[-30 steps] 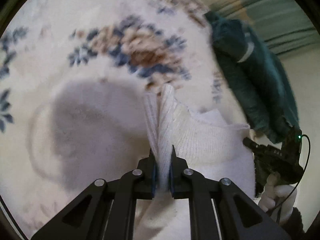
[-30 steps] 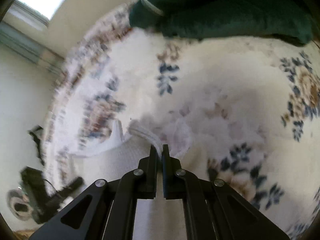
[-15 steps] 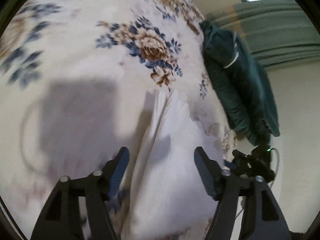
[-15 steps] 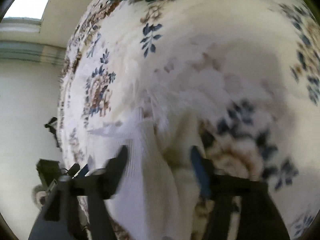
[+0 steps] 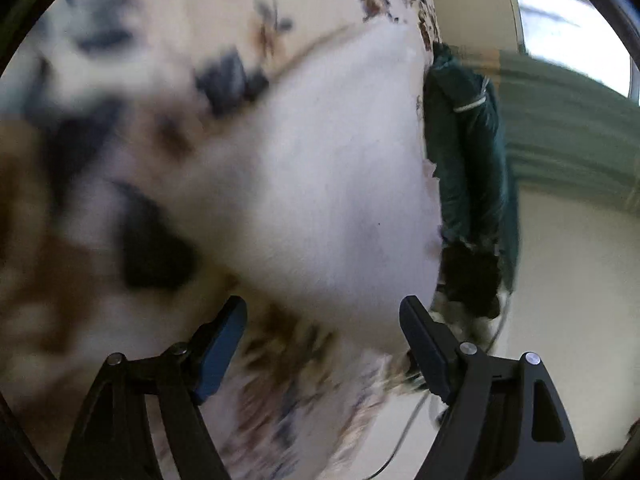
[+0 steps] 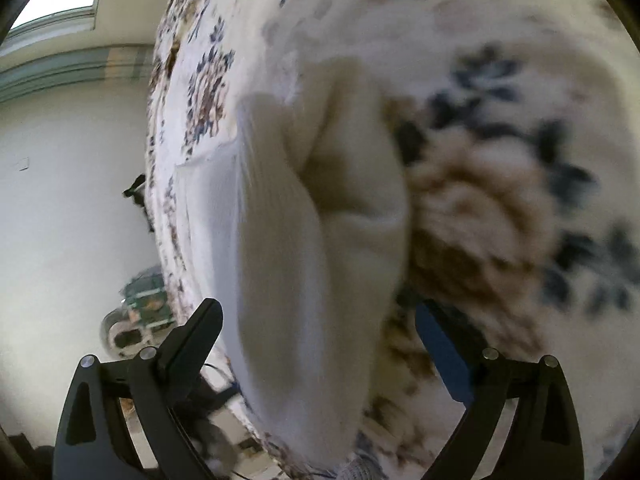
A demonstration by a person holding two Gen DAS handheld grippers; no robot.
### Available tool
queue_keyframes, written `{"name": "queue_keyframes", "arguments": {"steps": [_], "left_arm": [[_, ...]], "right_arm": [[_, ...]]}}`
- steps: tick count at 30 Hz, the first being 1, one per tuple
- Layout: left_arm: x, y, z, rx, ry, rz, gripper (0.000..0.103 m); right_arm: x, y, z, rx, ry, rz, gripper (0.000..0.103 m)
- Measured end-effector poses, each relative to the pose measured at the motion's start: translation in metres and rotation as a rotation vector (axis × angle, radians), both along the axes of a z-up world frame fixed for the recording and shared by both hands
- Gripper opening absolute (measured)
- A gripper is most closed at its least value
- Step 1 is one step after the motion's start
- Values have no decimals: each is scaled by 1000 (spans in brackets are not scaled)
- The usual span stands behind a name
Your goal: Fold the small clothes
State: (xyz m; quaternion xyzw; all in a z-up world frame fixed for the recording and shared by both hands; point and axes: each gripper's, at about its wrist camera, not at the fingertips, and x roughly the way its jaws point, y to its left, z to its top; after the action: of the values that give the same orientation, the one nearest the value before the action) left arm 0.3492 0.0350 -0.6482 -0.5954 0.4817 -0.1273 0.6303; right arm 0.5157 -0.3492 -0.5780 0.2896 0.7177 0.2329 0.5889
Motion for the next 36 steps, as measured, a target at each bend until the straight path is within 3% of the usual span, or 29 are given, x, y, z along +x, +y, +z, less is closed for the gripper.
{"name": "queue_keyframes", "arguments": {"steps": [3, 5, 7, 8, 9, 10, 11, 12, 17, 22, 23, 25, 26, 28, 30, 32, 36], "left_arm": [[22, -7, -17, -68, 4, 99, 78], [38, -3, -19, -65, -7, 166, 78], [47, 3, -13, -38, -30, 208, 70], [51, 8, -8, -13, -38, 215, 41], [54, 12, -3, 8, -43, 206, 27], [58, 18, 3, 20, -59, 191, 26], [61, 25, 11, 34, -77, 174, 25], [65, 31, 19, 50, -85, 145, 24], [91, 67, 64, 164, -134, -76, 24], [116, 79, 85, 157, -139, -357, 27], [121, 79, 85, 175, -121, -414, 34], [129, 73, 73, 176, -97, -506, 59], [128, 72, 67, 208, -71, -520, 71], [125, 70, 49, 244, 8, -525, 71], [118, 76, 51, 285, 14, -482, 71], [101, 87, 71, 326, -38, -419, 71], [42, 120, 118, 523, -77, -286, 71]], "right_arm": [[13, 22, -25, 31, 23, 36, 99], [21, 33, -37, 53, 35, 32, 102], [25, 37, -42, 57, 28, 21, 102], [26, 38, -45, 62, 31, 11, 101], [25, 38, -47, 58, 29, -6, 99], [22, 35, -47, 62, 26, -39, 92], [17, 33, -46, 60, 17, -74, 57], [12, 31, -46, 28, 13, -86, 39], [-53, 29, -24, 42, 2, -228, 29], [-183, 41, 10, 55, 27, -423, 26], [-221, 53, 18, 61, 51, -463, 25], [-271, 71, 24, 67, 79, -506, 25], [-291, 81, 21, 72, 107, -508, 25], [-318, 98, 6, 19, 142, -498, 27], [-331, 98, -7, 16, 185, -508, 39], [-330, 101, -13, 18, 214, -507, 42], [-324, 81, 12, -19, 186, -387, 51]]}}
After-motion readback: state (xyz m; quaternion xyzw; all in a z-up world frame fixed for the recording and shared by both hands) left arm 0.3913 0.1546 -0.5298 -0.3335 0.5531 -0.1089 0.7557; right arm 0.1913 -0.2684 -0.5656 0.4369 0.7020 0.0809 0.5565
